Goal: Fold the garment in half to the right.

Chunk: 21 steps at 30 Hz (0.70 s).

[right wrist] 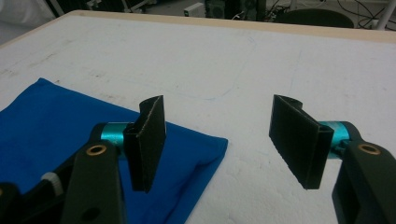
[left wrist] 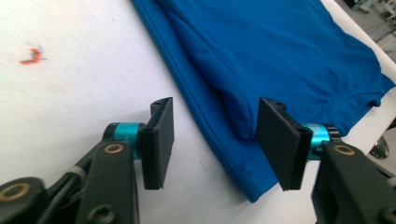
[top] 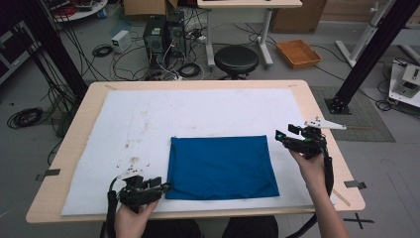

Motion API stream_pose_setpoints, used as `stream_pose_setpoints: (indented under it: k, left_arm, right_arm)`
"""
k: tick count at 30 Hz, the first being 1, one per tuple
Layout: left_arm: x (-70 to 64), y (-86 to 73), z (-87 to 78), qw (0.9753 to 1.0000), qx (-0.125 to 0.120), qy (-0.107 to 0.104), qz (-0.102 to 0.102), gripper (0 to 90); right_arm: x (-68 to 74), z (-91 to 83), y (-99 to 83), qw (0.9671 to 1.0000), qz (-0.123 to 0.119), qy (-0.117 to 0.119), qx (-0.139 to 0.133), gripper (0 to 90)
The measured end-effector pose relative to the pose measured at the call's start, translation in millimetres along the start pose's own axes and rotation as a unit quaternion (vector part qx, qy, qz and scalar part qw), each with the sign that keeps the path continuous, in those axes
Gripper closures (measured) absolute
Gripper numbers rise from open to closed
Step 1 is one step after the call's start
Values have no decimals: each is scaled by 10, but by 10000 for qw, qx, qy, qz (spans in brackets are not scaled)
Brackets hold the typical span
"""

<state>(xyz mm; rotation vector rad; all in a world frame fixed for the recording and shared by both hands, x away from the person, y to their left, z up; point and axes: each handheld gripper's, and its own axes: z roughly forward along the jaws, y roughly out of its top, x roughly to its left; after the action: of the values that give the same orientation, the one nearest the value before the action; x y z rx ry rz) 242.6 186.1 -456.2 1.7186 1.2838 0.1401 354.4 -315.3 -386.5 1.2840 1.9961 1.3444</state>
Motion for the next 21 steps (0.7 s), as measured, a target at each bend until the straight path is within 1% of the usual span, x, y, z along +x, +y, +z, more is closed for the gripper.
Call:
stream_pose_setpoints:
  k: [1, 2, 3, 6, 9, 10, 11, 12, 13, 14, 16, 18, 21]
  left_arm:
    - [-8, 6, 11, 10000, 26, 31, -16, 496]
    - [-14, 9, 22, 10000, 2, 46, -33, 504]
    - [-19, 9, 30, 10000, -9, 50, -27, 505]
    - [-50, 10, 57, 9999, -44, 104, -104, 511]
    - [-82, 10, 85, 9999, -32, 63, -113, 527]
    - [-97, 10, 99, 9999, -31, 81, -94, 529]
    - [-117, 11, 111, 9998, -38, 152, -87, 549]
    - [-126, 12, 121, 9998, -31, 168, -71, 566]
    - [-132, 15, 130, 9997, -32, 248, -71, 588]
    - [-138, 18, 133, 9995, -23, 292, -71, 625]
    - [-149, 20, 142, 9993, -36, 368, -71, 661]
    - [-165, 19, 150, 9992, -33, 395, -41, 676]
    - [-200, 14, 172, 9990, -12, 439, 47, 726]
  right_arm:
    - [1, 1, 0, 10000, -4, 0, 3, 365]
    - [3, 1, 0, 10000, -3, 1, 5, 365]
    - [6, 1, 1, 10000, 2, 0, 8, 364]
    - [15, 5, 1, 10000, -8, 12, 6, 365]
    - [35, 22, 3, 10000, -25, 36, 22, 364]
    - [46, 29, 2, 10000, -33, 37, 36, 365]
    - [56, 38, 2, 10000, -59, 52, 45, 364]
    - [69, 48, 2, 9999, -77, 61, 44, 365]
    - [86, 59, 3, 9999, -84, 77, 65, 365]
    - [102, 72, 4, 9999, -108, 78, 74, 365]
    - [143, 99, 8, 9998, -149, 113, 88, 365]
    - [192, 133, 17, 9996, -219, 154, 102, 365]
    - [298, 206, 35, 9992, -286, 210, 186, 367]
